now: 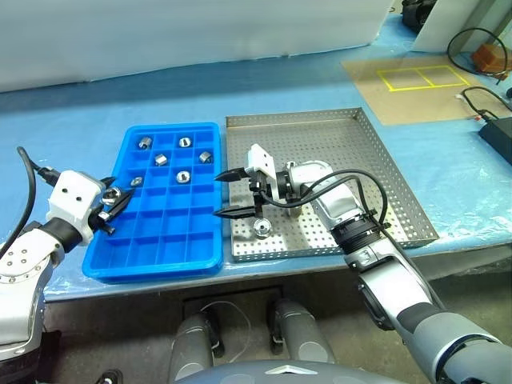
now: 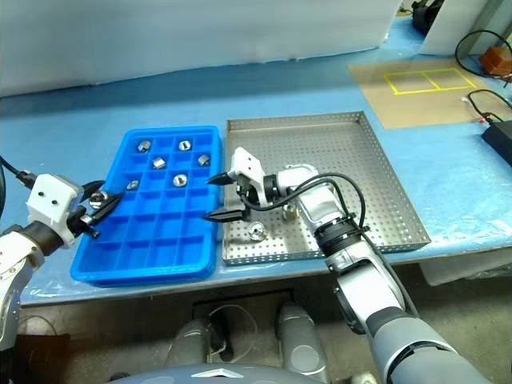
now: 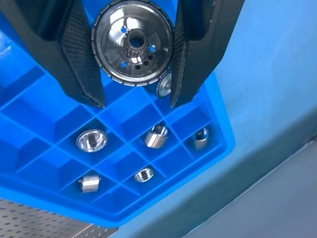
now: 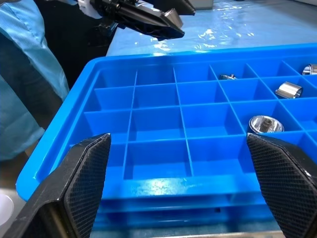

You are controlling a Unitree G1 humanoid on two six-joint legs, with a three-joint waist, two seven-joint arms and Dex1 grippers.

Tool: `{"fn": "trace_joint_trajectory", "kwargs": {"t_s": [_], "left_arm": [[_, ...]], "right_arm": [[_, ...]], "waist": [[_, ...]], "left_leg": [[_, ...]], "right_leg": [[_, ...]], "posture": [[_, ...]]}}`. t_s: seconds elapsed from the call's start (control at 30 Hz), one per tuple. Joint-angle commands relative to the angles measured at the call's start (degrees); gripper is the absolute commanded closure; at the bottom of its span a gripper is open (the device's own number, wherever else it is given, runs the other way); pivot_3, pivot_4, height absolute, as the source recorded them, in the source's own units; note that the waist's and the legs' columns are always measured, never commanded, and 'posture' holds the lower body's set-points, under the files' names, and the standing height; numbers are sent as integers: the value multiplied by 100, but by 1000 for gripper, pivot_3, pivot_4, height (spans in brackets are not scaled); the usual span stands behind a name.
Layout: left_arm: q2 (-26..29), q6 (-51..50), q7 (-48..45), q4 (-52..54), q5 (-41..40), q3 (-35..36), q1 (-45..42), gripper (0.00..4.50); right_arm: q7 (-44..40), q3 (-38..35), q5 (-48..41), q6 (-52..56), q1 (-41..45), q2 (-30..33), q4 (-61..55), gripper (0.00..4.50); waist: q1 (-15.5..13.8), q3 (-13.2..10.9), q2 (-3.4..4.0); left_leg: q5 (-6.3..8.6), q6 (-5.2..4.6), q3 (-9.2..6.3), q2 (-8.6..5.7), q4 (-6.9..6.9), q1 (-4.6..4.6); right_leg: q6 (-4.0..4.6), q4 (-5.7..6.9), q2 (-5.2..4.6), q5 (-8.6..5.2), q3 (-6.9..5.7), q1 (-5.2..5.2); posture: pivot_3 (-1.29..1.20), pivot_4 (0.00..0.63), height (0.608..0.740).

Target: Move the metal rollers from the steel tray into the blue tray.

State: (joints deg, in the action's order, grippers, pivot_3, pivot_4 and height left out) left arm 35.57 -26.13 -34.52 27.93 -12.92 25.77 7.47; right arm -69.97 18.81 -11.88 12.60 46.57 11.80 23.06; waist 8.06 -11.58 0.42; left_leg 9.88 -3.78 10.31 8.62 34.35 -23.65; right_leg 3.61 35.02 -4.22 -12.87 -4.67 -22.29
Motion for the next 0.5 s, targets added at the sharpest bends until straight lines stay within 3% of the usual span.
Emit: {"fn": "trace_joint_trajectory", "kwargs": {"t_s": [0.03,0.23,0.5], "left_arm": [[-158,-110,200,320,-200,249,207,2749],[-380,37,336,139,-135,85,574,2749],[-277,365,290,-287,-11,-90,550,2749]], "right_arm": [[-40,-106,-26,-112,176,-39,-40,0],[-105,-114,-45,-28,143,9,-159,0],[-114,-114,45,-99,177,69,-117,0]], "waist": [[-42,0,0],[-155,1,-1],[-277,1,-2]], "left_leg": [[0,0,1,0,0,0],[0,1,6,5,-5,0],[-1,4,11,4,-6,16]], "right_leg": [[0,0,1,0,2,-2],[0,-1,4,0,6,-6],[0,2,5,0,14,3]], "posture": [[-365,150,740],[-360,150,740],[-365,150,740]]}}
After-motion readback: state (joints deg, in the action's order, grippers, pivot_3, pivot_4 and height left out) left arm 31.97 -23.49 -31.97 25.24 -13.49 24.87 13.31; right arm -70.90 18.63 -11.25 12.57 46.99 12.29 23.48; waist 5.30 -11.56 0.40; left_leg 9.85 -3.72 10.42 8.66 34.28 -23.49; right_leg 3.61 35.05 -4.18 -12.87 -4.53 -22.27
